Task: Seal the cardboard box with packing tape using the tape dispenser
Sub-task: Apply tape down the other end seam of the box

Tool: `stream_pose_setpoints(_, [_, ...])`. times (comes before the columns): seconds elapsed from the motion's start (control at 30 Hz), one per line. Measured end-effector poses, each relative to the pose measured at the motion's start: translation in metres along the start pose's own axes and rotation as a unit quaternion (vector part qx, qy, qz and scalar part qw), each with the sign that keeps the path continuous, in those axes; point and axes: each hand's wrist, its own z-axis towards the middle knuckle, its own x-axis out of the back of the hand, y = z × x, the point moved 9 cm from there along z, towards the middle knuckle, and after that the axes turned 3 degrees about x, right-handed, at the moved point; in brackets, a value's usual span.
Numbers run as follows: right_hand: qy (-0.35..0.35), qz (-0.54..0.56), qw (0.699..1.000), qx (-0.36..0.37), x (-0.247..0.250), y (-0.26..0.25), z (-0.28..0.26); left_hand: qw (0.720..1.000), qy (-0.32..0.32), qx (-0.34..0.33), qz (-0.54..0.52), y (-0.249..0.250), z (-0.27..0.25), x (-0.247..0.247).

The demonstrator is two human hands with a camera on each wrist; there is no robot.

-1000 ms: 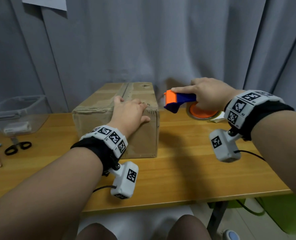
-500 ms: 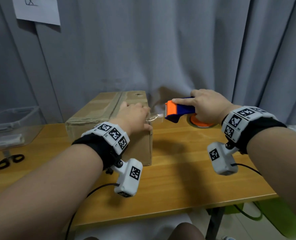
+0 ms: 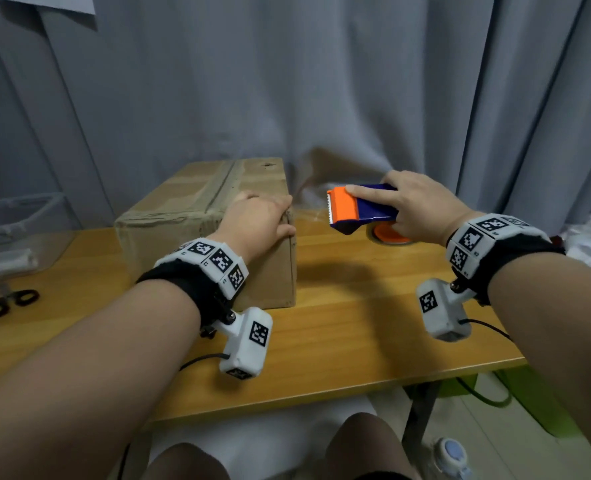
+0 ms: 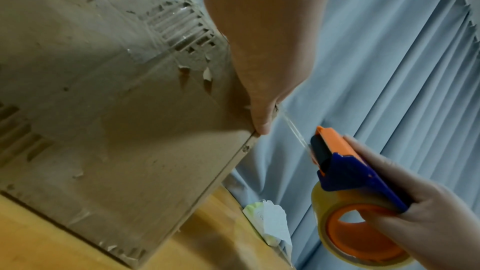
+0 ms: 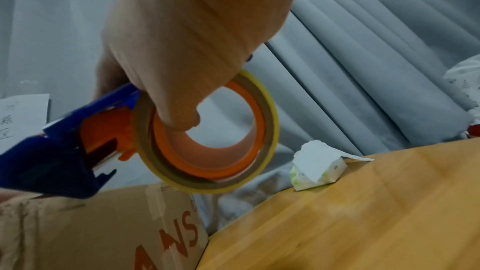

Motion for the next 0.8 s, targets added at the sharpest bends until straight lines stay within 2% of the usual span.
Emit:
stream_pose_setpoints(0.1, [0.022,-0.019,0.999,0.017,-0.003,0.0,-0.005,1.0,0.003,-0.006,0.005,-0.001,0.0,0.0])
stream_pose_setpoints(0.3, [0.005,-0.05,0.998,-0.028,-0.019,0.022,-0.035,1.0,0.004,-0.007,0.025,0.002,0.003,-0.002])
stream_pose_setpoints(0.5, [-0.104,-0.067,0.991,-0.05,-0.048,-0.007,-0.011,0.997,0.046,0.021,0.055,0.004,-0.001,-0.002])
stream_pose_setpoints(0.67, [-0.183,-0.001,0.979,-0.09,-0.05,-0.028,0.004,0.997,0.055,0.022,0.057,0.003,-0.002,-0.004])
stream_pose_setpoints(0.77, [-0.342,-0.111,0.931,-0.066,-0.074,-0.017,-0.027,0.997,0.054,0.02,0.057,0.003,-0.002,-0.005])
stream_pose_setpoints(0.8, [-0.359,-0.127,0.921,-0.083,-0.082,-0.007,-0.047,0.997,0.053,0.019,0.057,0.003,-0.002,-0.006])
